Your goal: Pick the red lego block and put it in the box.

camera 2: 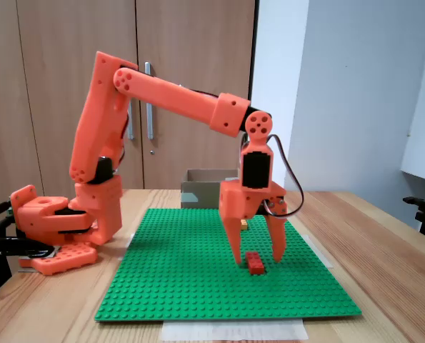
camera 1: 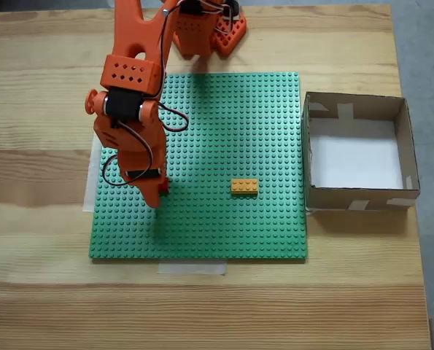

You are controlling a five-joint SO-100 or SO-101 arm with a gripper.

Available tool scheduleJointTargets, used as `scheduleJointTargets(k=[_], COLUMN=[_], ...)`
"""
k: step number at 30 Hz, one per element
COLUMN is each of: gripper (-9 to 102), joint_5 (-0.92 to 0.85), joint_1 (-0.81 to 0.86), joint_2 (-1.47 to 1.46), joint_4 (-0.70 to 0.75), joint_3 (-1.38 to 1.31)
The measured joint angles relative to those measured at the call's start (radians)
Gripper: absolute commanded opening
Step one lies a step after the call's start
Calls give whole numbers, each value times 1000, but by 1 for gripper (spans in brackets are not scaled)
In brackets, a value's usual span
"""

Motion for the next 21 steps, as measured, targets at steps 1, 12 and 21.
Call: scheduleJointTargets(k=[1,12,21], gripper=[29,29,27], joint_5=[-3,-8,-6], joint_1=[0,0,0], joint_2=[0,0,0], joint_4=[-3,-12,-28], joint_3=[0,0,17])
